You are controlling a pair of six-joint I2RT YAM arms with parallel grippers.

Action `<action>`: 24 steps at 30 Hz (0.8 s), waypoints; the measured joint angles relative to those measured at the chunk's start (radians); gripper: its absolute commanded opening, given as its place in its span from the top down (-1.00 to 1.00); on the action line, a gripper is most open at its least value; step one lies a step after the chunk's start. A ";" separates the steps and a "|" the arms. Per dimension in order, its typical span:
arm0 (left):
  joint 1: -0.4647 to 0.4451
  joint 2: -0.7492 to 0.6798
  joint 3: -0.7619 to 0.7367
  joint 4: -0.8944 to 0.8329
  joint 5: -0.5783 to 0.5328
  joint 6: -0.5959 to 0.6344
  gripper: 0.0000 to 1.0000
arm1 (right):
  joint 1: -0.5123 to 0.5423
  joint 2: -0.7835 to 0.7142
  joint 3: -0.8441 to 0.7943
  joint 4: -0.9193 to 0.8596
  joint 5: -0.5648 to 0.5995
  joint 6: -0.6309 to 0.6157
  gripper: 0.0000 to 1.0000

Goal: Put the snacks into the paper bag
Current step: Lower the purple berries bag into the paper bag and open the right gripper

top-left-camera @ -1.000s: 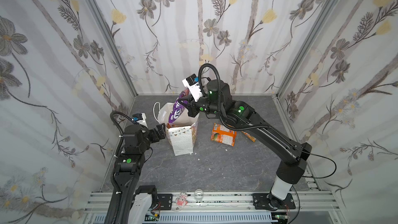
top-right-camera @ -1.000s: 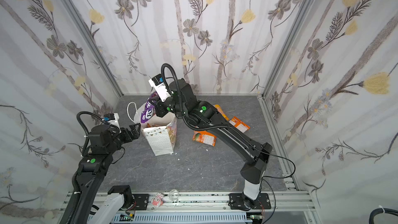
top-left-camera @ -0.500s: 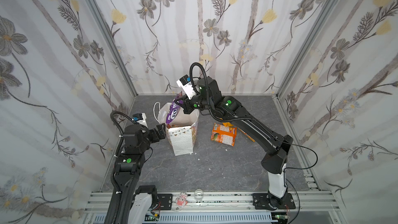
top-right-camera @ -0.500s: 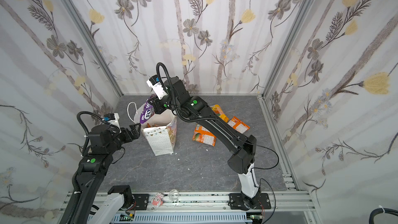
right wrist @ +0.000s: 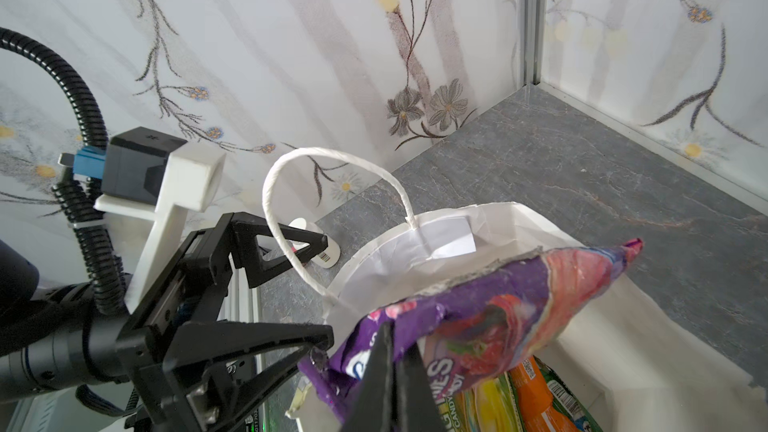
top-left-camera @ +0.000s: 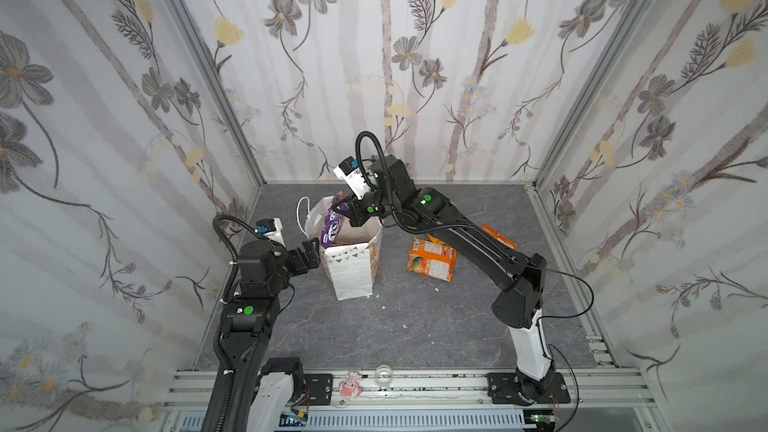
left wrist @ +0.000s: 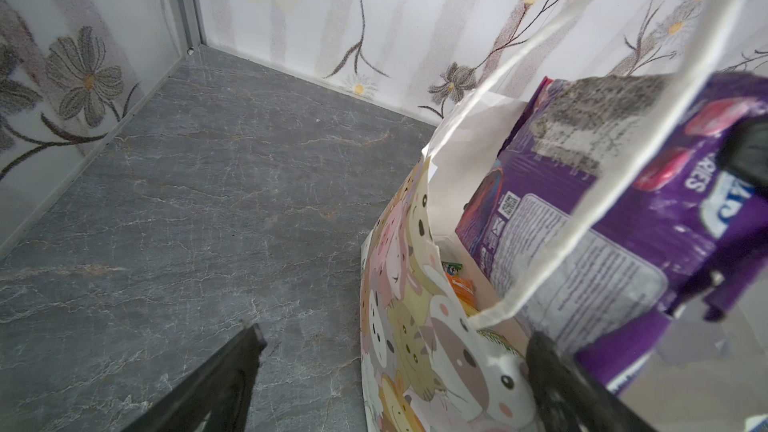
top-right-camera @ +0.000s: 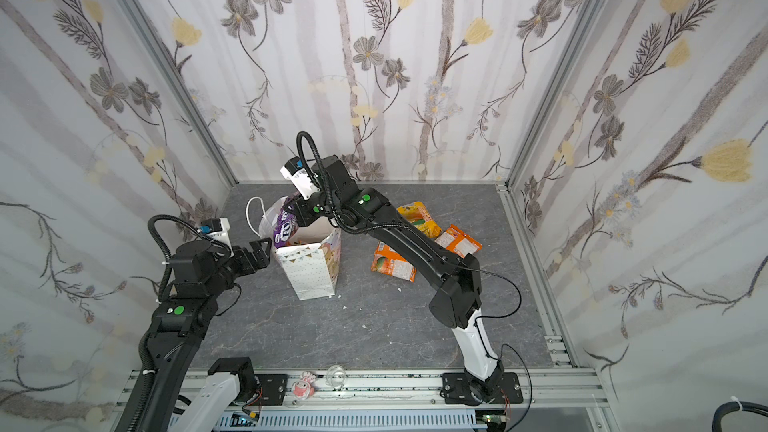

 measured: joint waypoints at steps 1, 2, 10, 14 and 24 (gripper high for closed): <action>0.000 0.000 0.000 0.000 0.000 0.000 -1.00 | -0.001 0.005 0.002 0.000 -0.005 -0.004 1.00; 0.000 0.001 0.000 0.000 0.000 0.000 -1.00 | -0.001 0.010 0.002 0.001 -0.010 -0.009 1.00; 0.000 0.002 0.000 0.000 0.000 0.000 -1.00 | -0.005 0.027 0.002 0.000 -0.029 -0.020 0.79; 0.000 0.002 0.000 0.000 0.000 0.000 -1.00 | -0.007 0.027 0.002 0.000 -0.026 -0.027 0.47; 0.000 0.004 0.000 0.000 0.001 0.003 -1.00 | -0.003 -0.025 0.003 -0.003 -0.006 -0.042 0.24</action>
